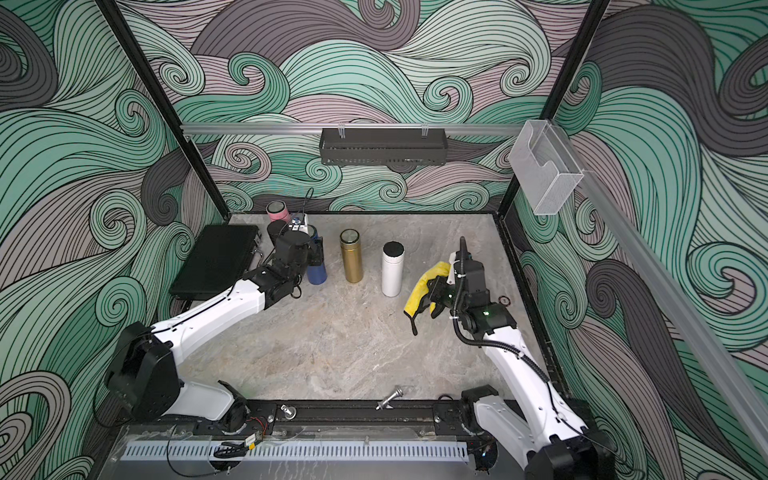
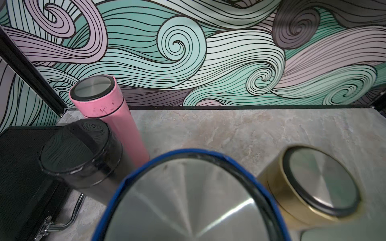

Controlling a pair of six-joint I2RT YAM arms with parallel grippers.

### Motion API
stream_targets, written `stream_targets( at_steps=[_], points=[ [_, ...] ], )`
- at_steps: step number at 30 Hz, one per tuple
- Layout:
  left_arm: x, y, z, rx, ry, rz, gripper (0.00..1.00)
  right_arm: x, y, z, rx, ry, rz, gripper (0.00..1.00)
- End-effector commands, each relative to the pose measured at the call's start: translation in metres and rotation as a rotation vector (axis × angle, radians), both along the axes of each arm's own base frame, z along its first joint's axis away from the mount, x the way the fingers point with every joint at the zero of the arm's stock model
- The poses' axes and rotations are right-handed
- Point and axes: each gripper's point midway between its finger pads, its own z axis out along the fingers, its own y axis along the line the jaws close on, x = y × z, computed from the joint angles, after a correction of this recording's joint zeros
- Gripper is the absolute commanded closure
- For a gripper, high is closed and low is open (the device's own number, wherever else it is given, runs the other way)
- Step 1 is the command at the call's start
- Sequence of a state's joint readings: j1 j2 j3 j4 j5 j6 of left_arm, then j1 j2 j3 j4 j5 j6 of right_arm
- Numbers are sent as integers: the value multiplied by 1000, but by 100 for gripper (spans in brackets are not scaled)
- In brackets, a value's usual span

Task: Wipe the surface of the thermos
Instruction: Place the thermos at the center of the board.

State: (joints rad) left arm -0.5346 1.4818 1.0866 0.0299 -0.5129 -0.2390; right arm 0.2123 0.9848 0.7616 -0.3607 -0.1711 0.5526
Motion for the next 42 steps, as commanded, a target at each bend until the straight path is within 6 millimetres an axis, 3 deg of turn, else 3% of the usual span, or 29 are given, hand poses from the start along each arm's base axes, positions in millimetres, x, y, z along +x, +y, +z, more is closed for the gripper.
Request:
stream_targets(
  at_steps=[1,9,12,20,27,32,38,40,42],
  points=[
    [33,1,29,-62,-89,31,100,18,3,26,28,-88,32,100],
    [89,-9,13,-82,-49,27,100,33,-11,25,21,-94,-7,100],
    [100,-14,5,-79,-38,24,100,36,-13,20,20,-87,-15,100],
    [112,-13,-22,-58,-16,58,100,43,-12,15,26,-81,-8,100],
    [114,-15,-34,-43,-4,52,98,40,-13,15,28,-87,-9,100],
    [111,-14,-40,-42,0,50,64,39,-14,12,23,-81,-12,100],
    [107,-9,-34,-29,-4,62,9,42,-15,8,16,-72,-15,100],
    [106,-9,-29,-23,-8,55,1,43,-15,6,12,-69,-15,100],
    [104,-8,-26,-21,-12,57,1,44,-16,3,5,-58,-21,100]
  ],
)
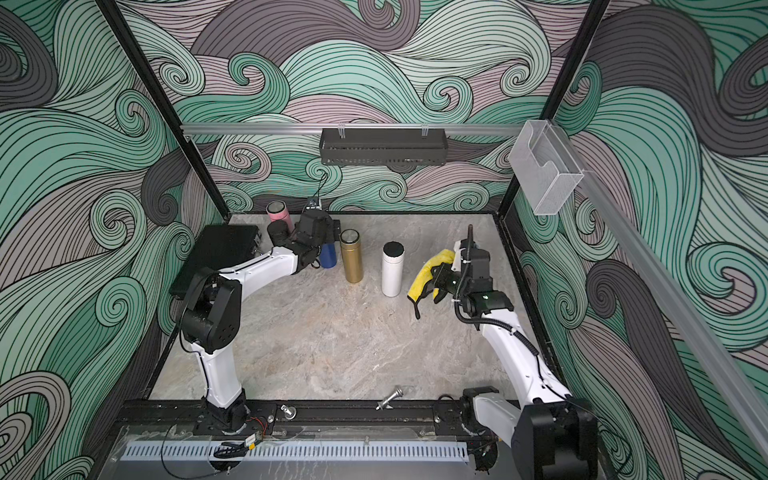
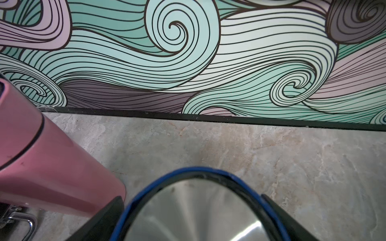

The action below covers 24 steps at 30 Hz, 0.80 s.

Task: Wipe the surface of the thermos
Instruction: Place the thermos at the center of the board, then place the cleaning item at the center of the board.

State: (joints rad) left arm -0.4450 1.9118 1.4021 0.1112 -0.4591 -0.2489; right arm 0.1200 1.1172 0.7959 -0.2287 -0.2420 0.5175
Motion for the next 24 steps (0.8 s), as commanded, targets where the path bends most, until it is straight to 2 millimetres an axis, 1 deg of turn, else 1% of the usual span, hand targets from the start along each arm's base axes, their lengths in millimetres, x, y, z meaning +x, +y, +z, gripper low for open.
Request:
stream_targets(
  at_steps=[1,4,6,11,16,18,20,21,24],
  points=[
    [-1,6,26,-4,-53,11,1,6,-4,2,-19,-18,-10,100],
    [-4,10,31,-4,-50,35,1,8,-10,-7,-37,25,-42,100],
    [-9,13,39,2,-65,46,1,9,-22,-16,-69,86,-98,100],
    [-22,6,68,39,-108,28,1,21,-40,-36,-82,176,-162,100],
    [-35,2,96,42,-128,15,1,34,-46,-63,-114,243,-184,100],
    [-41,2,107,28,-138,5,1,37,-51,-78,-137,275,-202,94],
    [-47,2,118,11,-154,-3,1,40,-54,-92,-145,302,-207,86],
    [-51,1,124,-2,-159,-11,1,41,-55,-99,-146,315,-208,78],
    [-62,6,136,-34,-153,-7,1,42,-56,-115,-144,348,-210,60]
  ],
)
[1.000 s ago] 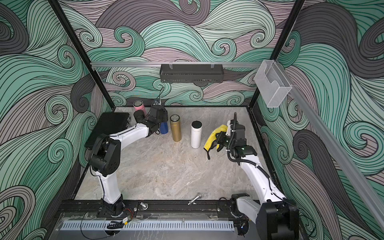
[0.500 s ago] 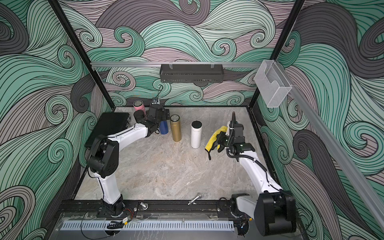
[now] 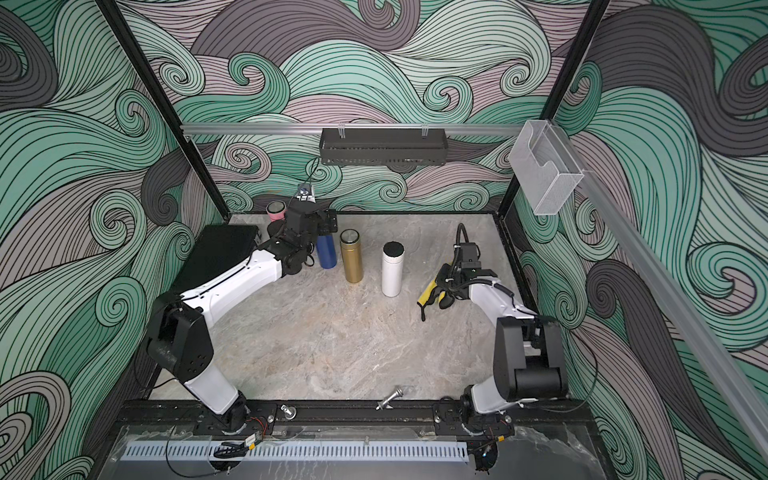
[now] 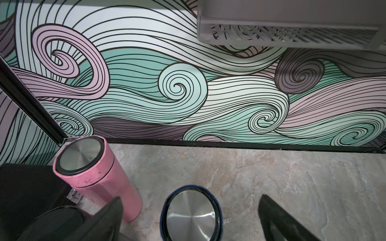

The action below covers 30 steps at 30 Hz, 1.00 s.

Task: Wipe the surface of the thermos
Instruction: Place the cleaning item at the center of the board.

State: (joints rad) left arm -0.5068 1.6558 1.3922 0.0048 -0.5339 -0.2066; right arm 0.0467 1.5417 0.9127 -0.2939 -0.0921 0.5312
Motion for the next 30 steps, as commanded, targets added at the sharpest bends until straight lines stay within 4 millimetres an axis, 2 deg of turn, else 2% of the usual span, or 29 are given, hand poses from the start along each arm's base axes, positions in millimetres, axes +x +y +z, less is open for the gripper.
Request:
stream_targets(
  at_steps=[1,3,7,9,13,19,21,25,30],
  points=[
    [-15,6,32,-41,-11,1,1,9,-7,-5,-17,-11,-23,55],
    [-24,13,36,-54,4,27,1,11,-8,-9,-18,-1,-25,42],
    [-44,23,41,-92,40,41,1,12,-8,-11,-23,8,-28,25],
    [-56,18,43,-78,73,-21,1,10,-8,-7,-21,14,-24,20],
    [-85,10,56,-65,66,-100,1,-1,-13,11,-53,25,-39,2],
    [-115,-4,60,-61,63,-186,1,-34,-12,34,-92,52,-18,0],
    [-123,-12,60,-55,67,-220,1,-48,-9,49,-89,27,-6,0],
    [-140,-37,54,-84,83,-334,1,-75,-5,86,-100,-103,3,0],
    [-145,-69,37,-178,64,-466,1,-86,6,103,8,-339,-17,0]
  ],
)
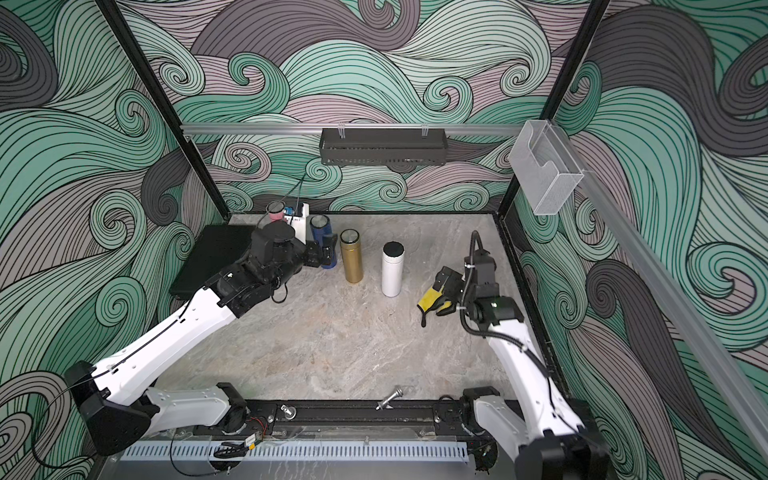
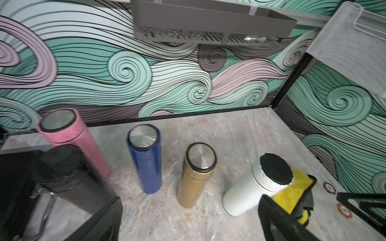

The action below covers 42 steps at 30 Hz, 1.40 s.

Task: Wipe the surface of the thermos
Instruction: Place the cleaning item at the center of the board, then pick up the thermos from the center of the board.

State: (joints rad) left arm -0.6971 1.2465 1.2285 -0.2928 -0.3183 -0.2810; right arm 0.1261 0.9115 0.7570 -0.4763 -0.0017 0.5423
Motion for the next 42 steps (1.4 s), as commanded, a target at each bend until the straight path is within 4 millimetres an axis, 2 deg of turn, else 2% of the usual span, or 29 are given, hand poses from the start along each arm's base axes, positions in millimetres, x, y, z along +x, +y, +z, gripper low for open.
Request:
stream_targets(
  at_steps=[1,4,7,11,13,19,32,42],
  points=[
    [-3,-26,2,-100,-33,-110,1,-6,2,-4,61,-40,-31,0],
    [6,-34,-8,-116,-39,-111,1,-8,18,-1,83,-9,68,0],
    [18,-44,-17,-89,-24,-116,1,-5,20,2,89,-27,74,0],
    [35,-48,-27,-78,-15,-79,1,-1,22,7,97,-43,82,0],
    [47,-49,-38,-53,-1,-47,1,2,24,9,100,-40,91,0],
    [67,-52,-47,-16,-6,-11,1,6,26,11,104,-46,103,0],
    [100,-62,-76,8,44,28,7,7,28,10,88,-46,124,1],
    [114,-65,-102,38,79,51,7,9,28,0,80,-22,129,1]
  ],
)
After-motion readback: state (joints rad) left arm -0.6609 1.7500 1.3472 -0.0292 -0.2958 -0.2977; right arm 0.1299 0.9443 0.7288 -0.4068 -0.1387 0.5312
